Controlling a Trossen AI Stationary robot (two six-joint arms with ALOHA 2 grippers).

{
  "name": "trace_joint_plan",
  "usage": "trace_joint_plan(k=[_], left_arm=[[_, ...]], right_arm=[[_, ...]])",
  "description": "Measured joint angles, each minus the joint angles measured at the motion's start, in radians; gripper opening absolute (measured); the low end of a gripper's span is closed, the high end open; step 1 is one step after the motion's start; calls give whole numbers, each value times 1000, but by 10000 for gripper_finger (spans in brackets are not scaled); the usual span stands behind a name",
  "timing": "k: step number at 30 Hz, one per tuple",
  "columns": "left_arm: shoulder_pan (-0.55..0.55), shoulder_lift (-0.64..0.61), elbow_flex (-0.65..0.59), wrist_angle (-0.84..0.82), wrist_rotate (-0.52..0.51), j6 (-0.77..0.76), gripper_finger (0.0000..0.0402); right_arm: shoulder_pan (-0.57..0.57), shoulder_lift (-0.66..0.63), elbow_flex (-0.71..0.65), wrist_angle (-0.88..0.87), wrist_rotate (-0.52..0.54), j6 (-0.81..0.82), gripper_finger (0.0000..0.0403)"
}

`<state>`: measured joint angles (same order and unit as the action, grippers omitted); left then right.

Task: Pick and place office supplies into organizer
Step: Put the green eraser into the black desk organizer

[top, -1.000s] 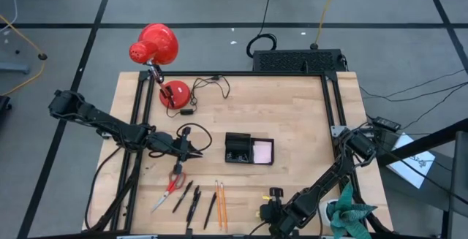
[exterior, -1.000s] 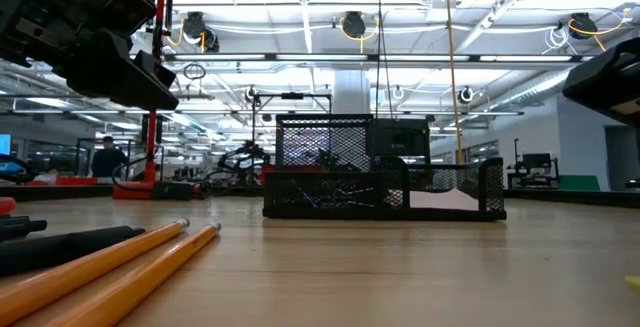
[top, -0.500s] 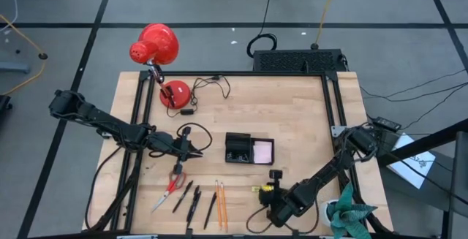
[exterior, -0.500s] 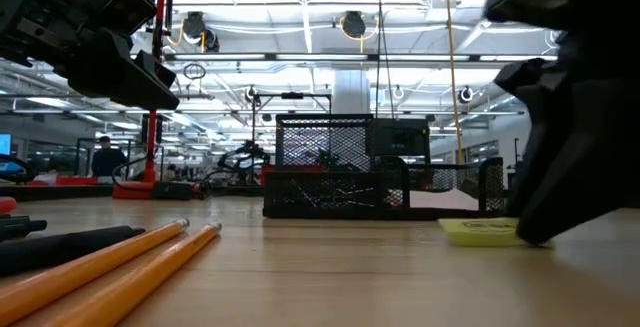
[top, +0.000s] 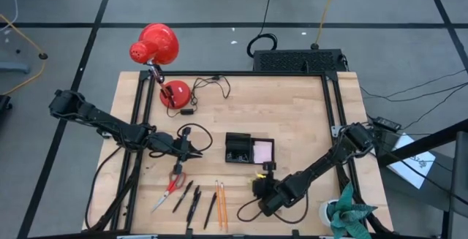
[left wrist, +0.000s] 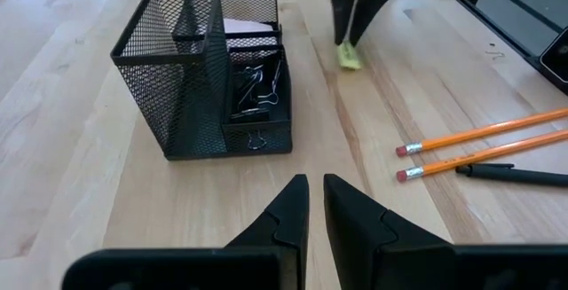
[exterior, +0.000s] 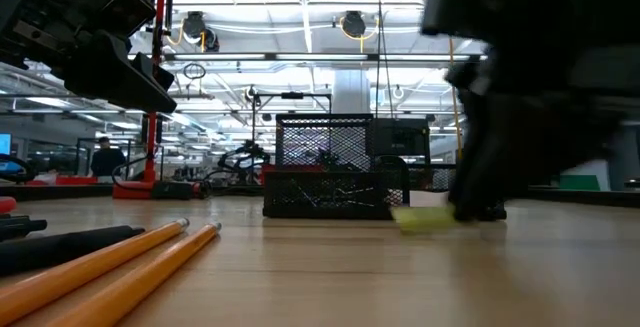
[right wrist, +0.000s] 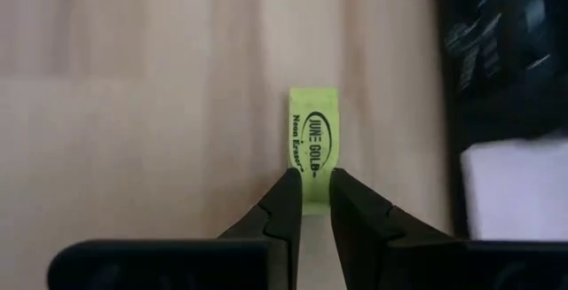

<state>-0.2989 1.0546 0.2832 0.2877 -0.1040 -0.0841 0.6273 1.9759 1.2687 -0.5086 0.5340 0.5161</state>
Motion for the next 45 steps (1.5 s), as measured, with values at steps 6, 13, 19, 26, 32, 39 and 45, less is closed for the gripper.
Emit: trace_joint_plan(k=[6, 13, 19, 26, 32, 39, 45], left_arm=[[0, 0, 0, 0, 0, -2, 47], [0, 0, 0, 0, 0, -7, 47], [0, 0, 0, 0, 0, -7, 47], [0, 0, 0, 0, 0, -7, 47], [0, 0, 0, -3, 0, -8, 47], [0, 0, 0, -6, 0, -8, 47], [0, 0, 0, -7, 0, -8, 47]], right_arm=[[-7, -3, 90, -8, 61, -109, 42], [-37, -4, 169, -65, 151, -204, 42], [-99, -4, 180, -74, 151, -219, 42], [-137, -22, 180, -76, 150, -255, 43], [-161, -48, 180, -66, 144, -284, 43], [-213, -41, 175, -53, 94, -314, 43], [-263, -40, 142, -5, 30, -319, 43]])
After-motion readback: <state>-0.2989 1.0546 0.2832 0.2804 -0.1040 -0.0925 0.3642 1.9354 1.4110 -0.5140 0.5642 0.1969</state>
